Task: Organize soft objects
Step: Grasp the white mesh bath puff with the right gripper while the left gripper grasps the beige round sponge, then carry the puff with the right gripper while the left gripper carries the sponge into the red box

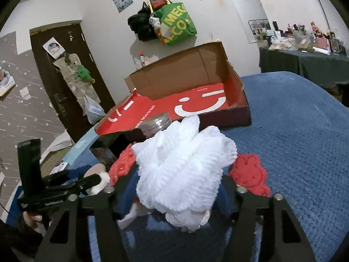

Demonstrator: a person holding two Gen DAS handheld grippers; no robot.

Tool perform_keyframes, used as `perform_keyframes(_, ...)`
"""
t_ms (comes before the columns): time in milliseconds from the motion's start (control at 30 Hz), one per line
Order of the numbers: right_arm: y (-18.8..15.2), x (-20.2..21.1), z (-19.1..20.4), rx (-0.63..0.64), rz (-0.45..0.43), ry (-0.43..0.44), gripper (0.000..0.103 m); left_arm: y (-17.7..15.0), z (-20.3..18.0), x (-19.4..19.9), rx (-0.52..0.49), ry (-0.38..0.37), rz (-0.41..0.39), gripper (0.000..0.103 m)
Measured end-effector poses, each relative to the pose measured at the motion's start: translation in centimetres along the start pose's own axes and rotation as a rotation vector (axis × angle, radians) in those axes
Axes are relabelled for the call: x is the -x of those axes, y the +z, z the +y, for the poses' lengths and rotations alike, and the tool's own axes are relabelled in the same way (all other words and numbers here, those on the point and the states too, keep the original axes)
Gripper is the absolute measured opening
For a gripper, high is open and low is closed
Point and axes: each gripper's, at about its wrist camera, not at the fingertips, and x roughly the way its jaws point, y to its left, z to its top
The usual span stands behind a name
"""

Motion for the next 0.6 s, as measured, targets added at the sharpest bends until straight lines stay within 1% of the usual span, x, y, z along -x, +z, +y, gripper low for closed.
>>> perform_keyframes(33,-0.1,0.2,0.1,0.006,-0.008,-0.001,0.057,0.0,0.0,0.0,0.0,-0.013,0.003,0.051)
perform_keyframes(233,0.1,1.2,1.4,0.08,-0.052,-0.029,0.046,-0.2,-0.5,0.7,-0.034,0.008,-0.019,0.048)
perform_keyframes(367,0.5,2.0,2.0,0.103,-0.089,-0.027,0.044,0.2,-0.7,1.6,-0.034,0.0,-0.038,0.047)
perform_keyframes(467,0.8,2.4,2.3,0.116,-0.11,-0.027,0.043,0.5,-1.0,2.6,-0.045,0.002,-0.068,0.047)
perform_keyframes(600,1.1,2.9,2.7,0.12,-0.126,-0.022,0.043,1.0,-1.2,3.5,-0.05,-0.004,-0.093,0.047)
